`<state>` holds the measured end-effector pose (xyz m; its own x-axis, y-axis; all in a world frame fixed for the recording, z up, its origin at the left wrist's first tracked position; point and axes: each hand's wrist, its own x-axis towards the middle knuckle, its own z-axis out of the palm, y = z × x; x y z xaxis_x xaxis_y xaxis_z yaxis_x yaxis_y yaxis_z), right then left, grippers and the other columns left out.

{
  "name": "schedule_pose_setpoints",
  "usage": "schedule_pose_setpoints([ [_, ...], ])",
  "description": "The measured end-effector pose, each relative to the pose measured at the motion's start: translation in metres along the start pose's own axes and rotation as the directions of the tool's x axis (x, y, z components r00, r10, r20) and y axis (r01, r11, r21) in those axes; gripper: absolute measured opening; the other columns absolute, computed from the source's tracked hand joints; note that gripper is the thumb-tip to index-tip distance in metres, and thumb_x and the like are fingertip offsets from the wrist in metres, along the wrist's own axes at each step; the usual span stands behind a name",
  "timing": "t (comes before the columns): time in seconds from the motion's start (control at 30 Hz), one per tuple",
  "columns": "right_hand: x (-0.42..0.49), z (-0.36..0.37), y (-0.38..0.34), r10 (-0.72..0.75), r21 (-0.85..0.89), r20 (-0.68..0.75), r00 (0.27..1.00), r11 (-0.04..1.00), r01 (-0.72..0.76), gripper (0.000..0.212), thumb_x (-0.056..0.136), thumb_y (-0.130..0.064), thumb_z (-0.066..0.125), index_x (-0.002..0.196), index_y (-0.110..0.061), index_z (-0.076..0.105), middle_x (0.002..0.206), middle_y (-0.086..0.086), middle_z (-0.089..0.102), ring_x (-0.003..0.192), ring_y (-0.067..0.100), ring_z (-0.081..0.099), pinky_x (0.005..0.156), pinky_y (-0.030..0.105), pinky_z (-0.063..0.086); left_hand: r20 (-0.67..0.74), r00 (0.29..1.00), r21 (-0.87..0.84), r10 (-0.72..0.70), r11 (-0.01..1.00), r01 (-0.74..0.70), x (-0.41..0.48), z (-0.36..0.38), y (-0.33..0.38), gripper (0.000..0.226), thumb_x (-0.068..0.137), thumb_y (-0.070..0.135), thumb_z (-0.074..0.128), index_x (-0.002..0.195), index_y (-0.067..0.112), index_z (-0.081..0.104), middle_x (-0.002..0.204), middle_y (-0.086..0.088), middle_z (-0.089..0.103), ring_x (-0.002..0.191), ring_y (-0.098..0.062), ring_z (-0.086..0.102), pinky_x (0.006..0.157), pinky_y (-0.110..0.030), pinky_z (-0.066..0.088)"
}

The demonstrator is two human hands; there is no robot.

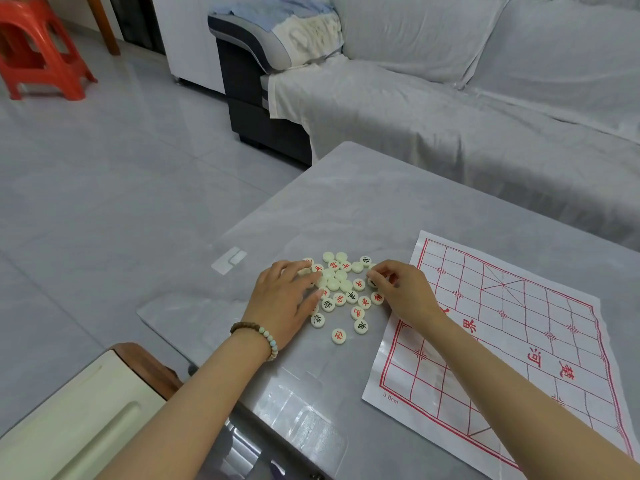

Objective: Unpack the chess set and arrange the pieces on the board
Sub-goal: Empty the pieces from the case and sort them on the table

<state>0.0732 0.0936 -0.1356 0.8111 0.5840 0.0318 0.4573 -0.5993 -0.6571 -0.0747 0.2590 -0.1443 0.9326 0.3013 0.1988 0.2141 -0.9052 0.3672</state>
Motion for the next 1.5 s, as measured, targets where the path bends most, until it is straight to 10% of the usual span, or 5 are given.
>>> schedule_pose_setpoints([
  [0.4,0.008,-0.003,0.008,0.072,0.157,-0.106,0.992,0.986,-0.055,0.009,0.083,-0.028,0.069,0.089,-0.025,0.063,0.089,-0.004,0.060,0.074,0.007,0.050,0.061,0.016,0.036,-0.051,0.996,0.026,-0.069,0.997,0.070,0.006,-0.002,-0.008,0.032,0.096,0.026,0.044,0.124,0.016,0.056,0.126,0.002,0.055,0.124,-0.018,0.039,0.105,-0.029,0.024],
  [1.03,0.018,-0.003,0.004,0.037,-0.035,-0.041,0.998,0.999,-0.038,0.023,0.092,-0.035,0.055,0.080,-0.017,0.062,0.090,-0.001,0.054,0.069,0.006,0.048,0.059,0.017,0.037,-0.045,0.945,-0.195,-0.324,0.931,0.310,0.023,-0.002,-0.013,0.017,0.088,0.041,0.055,0.087,0.025,0.060,0.097,0.009,0.050,0.095,-0.008,0.035,0.081,-0.022,0.032],
  [1.5,0.034,0.003,0.001,-0.092,-0.063,0.035,0.995,0.994,0.094,0.016,0.083,-0.036,0.068,0.094,-0.025,0.070,0.098,-0.006,0.046,0.073,0.002,0.044,0.059,0.014,0.031,0.058,0.995,-0.028,-0.080,0.996,0.082,0.040,0.006,0.007,0.041,0.099,0.038,0.027,0.137,0.032,0.041,0.147,0.009,0.032,0.135,-0.014,0.018,0.111,-0.030,0.014],
])
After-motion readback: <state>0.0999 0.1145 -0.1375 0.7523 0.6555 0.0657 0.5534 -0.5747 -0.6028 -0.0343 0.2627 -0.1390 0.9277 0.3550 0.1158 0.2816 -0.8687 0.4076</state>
